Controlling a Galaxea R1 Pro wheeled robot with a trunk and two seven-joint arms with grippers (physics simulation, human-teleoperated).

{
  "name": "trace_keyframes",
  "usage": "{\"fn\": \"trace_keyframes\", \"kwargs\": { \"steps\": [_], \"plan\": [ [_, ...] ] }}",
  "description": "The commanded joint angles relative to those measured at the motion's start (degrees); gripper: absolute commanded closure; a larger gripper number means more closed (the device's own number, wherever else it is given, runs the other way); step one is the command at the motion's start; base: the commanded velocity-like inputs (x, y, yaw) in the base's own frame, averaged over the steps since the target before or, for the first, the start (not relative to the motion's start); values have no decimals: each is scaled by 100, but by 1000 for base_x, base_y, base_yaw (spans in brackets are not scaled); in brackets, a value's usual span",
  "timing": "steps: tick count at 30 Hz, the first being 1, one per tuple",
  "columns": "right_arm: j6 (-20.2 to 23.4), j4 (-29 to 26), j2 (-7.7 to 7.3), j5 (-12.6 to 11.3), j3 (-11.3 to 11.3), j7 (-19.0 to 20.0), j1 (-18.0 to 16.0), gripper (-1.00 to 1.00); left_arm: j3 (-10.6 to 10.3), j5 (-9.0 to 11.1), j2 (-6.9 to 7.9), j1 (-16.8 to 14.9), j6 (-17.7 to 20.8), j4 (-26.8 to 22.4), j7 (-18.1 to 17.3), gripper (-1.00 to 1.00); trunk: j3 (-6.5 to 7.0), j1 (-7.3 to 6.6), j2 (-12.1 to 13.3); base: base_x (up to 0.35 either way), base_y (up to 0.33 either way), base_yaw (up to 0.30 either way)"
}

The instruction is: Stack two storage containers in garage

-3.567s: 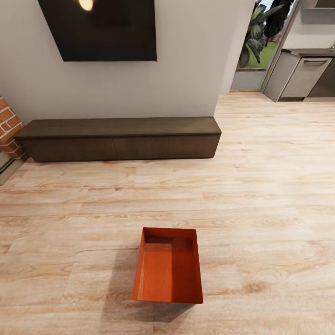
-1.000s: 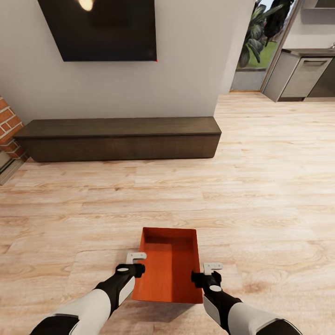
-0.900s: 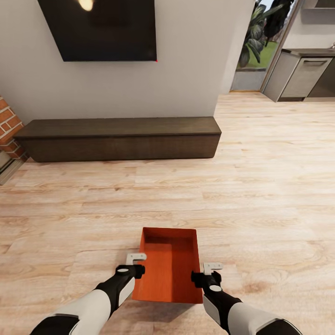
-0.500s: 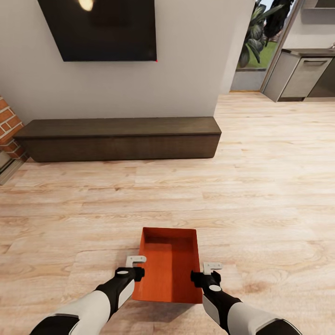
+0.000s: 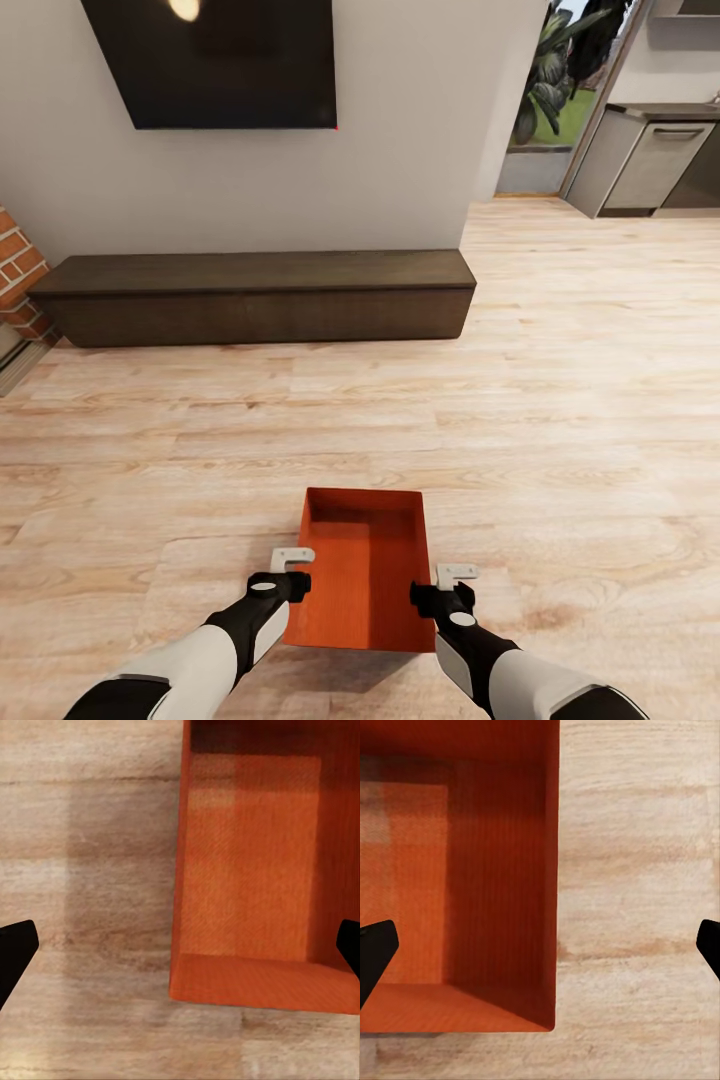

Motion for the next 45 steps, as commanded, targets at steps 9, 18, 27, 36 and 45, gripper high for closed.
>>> {"fn": "trace_keyframes", "kwargs": {
  "steps": [9,18,27,36,45],
  "plan": [
    [-28,6,2,-68,36,-11,-3,-100,-8,6,9,-1,40,-9,21,-100,-166,198,-364,0,0,0],
    [-29,6,-3,-72,32,-10,-3,-100,-6,23,16,-1,36,-16,21,-100,-327,396,-725,0,0,0],
    [-30,6,-1,-71,32,-10,-3,-100,-6,28,16,-1,36,-16,21,-100,-489,593,-1086,0,0,0],
    [-35,6,-7,-69,32,-10,-3,-100,-6,36,23,-1,36,-30,23,-100,-650,791,-1447,0,0,0],
    [-36,6,-18,-72,24,-10,-3,-100,-6,37,32,-1,36,-50,29,-100,-812,989,-1808,0,0,0]
  ]
}}
